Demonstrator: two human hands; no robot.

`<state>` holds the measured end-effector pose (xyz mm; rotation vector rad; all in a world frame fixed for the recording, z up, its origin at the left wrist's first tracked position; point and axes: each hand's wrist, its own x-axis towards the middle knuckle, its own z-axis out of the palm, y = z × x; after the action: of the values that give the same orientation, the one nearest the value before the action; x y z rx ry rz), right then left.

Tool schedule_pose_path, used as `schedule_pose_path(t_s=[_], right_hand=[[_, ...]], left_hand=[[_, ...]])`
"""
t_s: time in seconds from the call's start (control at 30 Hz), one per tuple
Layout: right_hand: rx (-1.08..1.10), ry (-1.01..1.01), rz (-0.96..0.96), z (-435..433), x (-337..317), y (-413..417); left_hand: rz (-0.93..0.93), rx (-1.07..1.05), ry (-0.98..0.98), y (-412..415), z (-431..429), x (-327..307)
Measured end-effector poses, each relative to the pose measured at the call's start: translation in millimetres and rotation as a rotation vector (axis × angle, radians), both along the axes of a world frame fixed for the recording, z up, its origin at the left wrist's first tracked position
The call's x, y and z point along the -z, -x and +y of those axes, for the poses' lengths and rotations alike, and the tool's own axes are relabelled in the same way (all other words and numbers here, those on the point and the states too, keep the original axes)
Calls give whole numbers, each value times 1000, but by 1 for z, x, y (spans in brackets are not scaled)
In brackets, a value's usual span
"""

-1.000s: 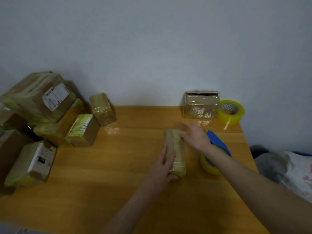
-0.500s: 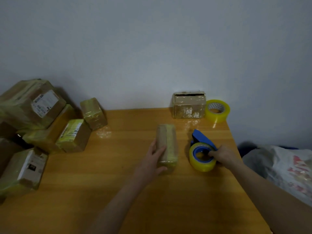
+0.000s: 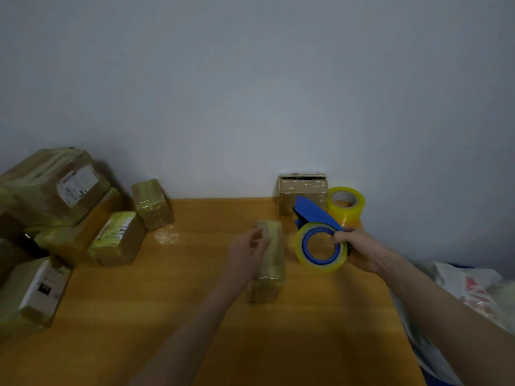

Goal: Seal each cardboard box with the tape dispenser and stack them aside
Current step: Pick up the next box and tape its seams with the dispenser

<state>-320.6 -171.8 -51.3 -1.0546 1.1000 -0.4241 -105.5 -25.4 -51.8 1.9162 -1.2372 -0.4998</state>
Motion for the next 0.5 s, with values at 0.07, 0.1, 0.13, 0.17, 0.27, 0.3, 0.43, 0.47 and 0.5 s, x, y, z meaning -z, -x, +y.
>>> schedule_pose_path(t_s=[0.07, 0.1, 0.13, 0.17, 0.27, 0.3, 0.43, 0.47, 0.5], right_hand=[[-57, 65, -30, 4, -17, -4], [-94, 109, -28, 6, -26, -7], [-134, 163, -6, 9, -32, -8], [-179, 230, 28, 12, -38, -9], [-276, 374, 86, 18, -45, -10], [-293, 393, 87, 20, -46, -10], [-389, 534, 232, 27, -47, -13], [-435, 607, 298, 29, -47, -14], [-480, 679, 343, 31, -47, -15]], left_hand=[[374, -52, -39, 3, -13, -16], [555, -83, -65, 4, -17, -22], [697, -114, -87, 4, -19, -27], [786, -138, -103, 2, -21, -31], [879, -159, -138, -3, -24, -37], [887, -153, -139, -5, -23, -37], [781, -169, -94, -9, -18, -32], [687, -179, -98, -9, -15, -29], [594, -181, -101, -9, -11, -27]])
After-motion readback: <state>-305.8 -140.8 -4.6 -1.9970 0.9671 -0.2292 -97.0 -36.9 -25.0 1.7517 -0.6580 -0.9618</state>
